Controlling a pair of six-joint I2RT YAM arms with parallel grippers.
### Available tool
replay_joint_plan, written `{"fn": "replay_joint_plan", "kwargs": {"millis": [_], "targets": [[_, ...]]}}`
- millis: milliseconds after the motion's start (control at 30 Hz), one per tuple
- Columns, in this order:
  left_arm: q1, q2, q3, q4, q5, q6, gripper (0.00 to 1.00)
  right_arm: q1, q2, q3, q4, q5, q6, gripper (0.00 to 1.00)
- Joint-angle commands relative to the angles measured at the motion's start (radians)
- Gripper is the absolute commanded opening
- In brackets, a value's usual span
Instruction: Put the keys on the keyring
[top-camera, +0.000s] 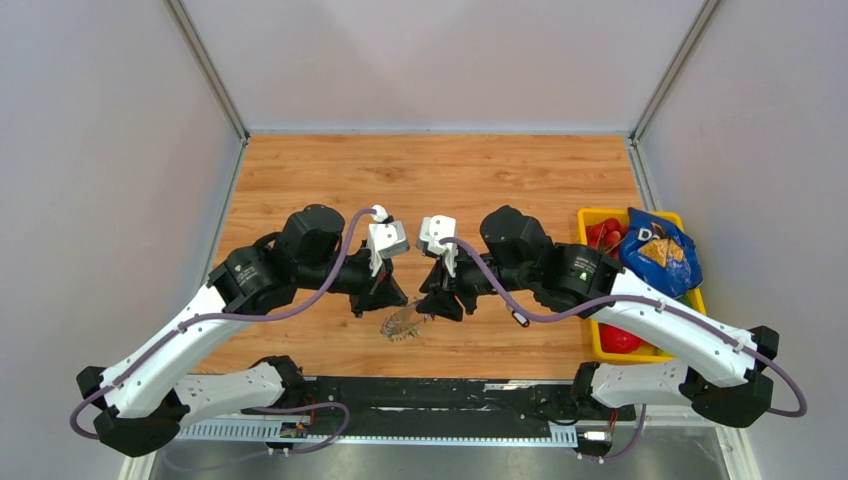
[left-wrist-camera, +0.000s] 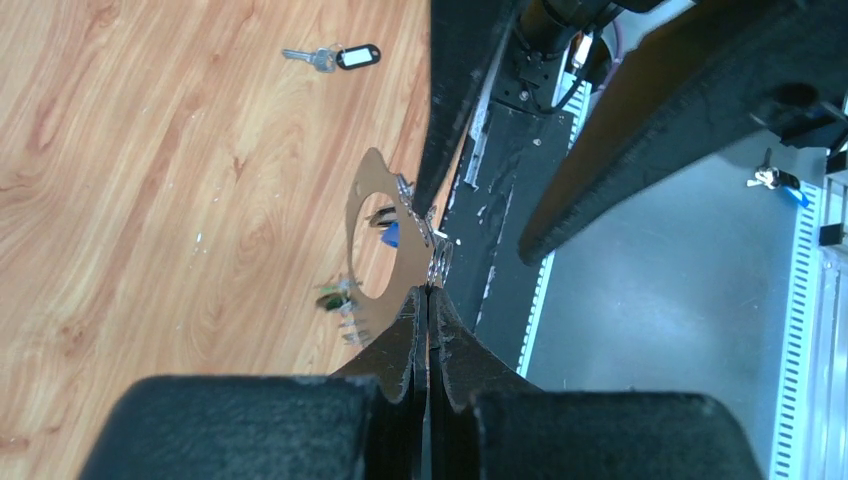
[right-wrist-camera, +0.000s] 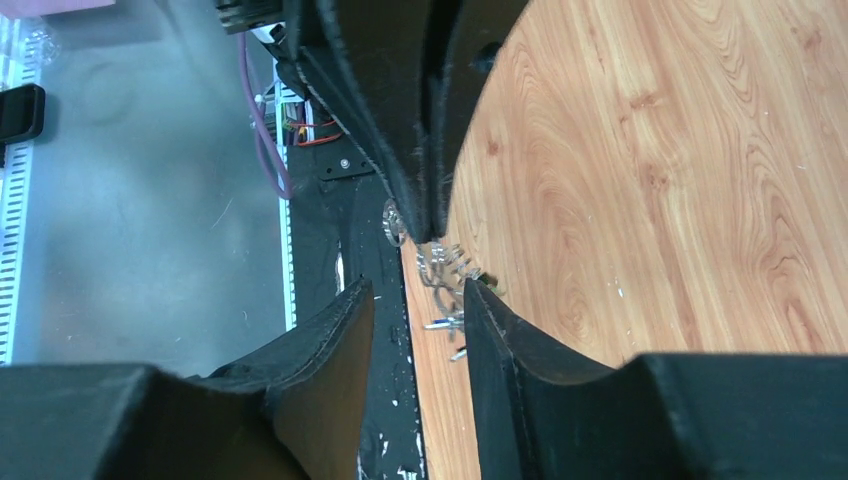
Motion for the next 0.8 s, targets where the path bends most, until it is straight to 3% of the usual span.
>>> {"fn": "replay_joint_plan", "kwargs": {"millis": [0, 433, 767], "targets": [[-0.033, -0.004, 0.058, -0.015, -0.041, 0.041, 0.0, -0.038, -0.017, 0.001, 0.076, -0.061, -0.02, 0.4], [-0.07, -0.022, 0.061, 0.013, -0.122, 0.065, 0.0, -0.051, -0.012, -0.044, 0.164, -0.186, 0.025, 0.35], [-0.074, -0.056, 0.052, 0.047, -0.122, 0.073, 0.0, -0.05, 0.009, -0.042, 0.183, -0.169, 0.043, 0.32]]}}
